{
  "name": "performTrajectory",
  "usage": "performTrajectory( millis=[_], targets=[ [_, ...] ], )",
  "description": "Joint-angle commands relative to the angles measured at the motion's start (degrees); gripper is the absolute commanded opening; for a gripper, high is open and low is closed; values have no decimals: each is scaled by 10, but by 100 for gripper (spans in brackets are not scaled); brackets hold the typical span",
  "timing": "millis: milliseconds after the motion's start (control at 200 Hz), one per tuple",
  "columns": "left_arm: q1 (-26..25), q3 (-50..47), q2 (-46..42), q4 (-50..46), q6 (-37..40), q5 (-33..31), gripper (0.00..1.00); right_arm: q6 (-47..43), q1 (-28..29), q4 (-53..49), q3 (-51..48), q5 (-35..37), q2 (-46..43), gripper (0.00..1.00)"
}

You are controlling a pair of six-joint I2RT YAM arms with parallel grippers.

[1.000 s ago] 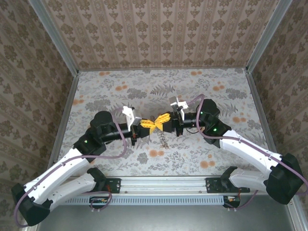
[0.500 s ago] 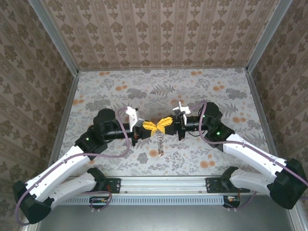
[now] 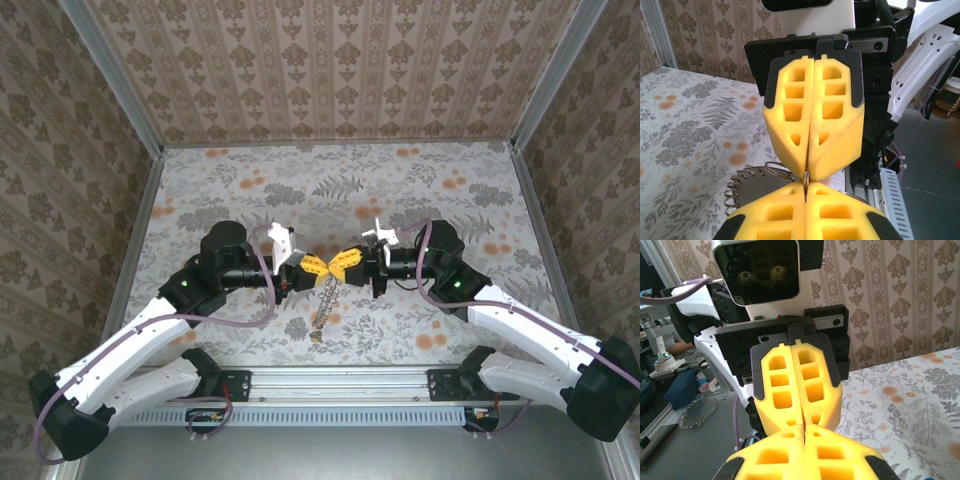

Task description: Put the keys on the keyring

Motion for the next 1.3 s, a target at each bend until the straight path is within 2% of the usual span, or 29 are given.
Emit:
performTrajectory(
  millis=[0, 235, 365, 525, 610, 690, 815, 880, 925, 970, 1095, 1190, 1295],
  targets=[
    [14, 28, -10, -4, 23, -29, 0, -2, 6, -3, -8, -12, -21, 0],
    [15, -1, 0, 61, -19, -29, 0, 36, 12, 100, -27, -19, -4, 0],
    [15, -17, 5, 103, -44, -19, 10, 30, 19, 103, -26, -18, 2, 0],
    [14, -22, 17, 120, -55, -15, 13, 32, 26, 121, -24, -21, 10, 0],
    [14, -26, 22, 133, -60, -11, 11, 34, 30, 130, -21, -25, 17, 0],
    [13, -30, 24, 151, -66, -2, 0, 38, 35, 138, -21, -27, 24, 0],
    [14, -30, 24, 156, -65, 5, 0, 36, 36, 133, -20, -25, 22, 0],
    [14, -31, 17, 144, -58, -3, 0, 22, 36, 98, -14, -22, 15, 0],
    [14, -28, 10, 129, -49, -9, 0, 9, 36, 57, -8, -14, 7, 9],
    [14, -26, 2, 112, -40, -15, 0, -2, 35, 22, -6, 6, -2, 24],
    [14, -13, -13, 56, -9, -26, 0, -15, 31, -45, -10, 56, -37, 57],
    [15, -5, -20, 27, 5, -29, 0, -16, 23, -78, -14, 76, -63, 62],
    [14, 4, -27, 0, 18, -28, 0, -31, 12, -132, -10, 107, -95, 59]
  ],
)
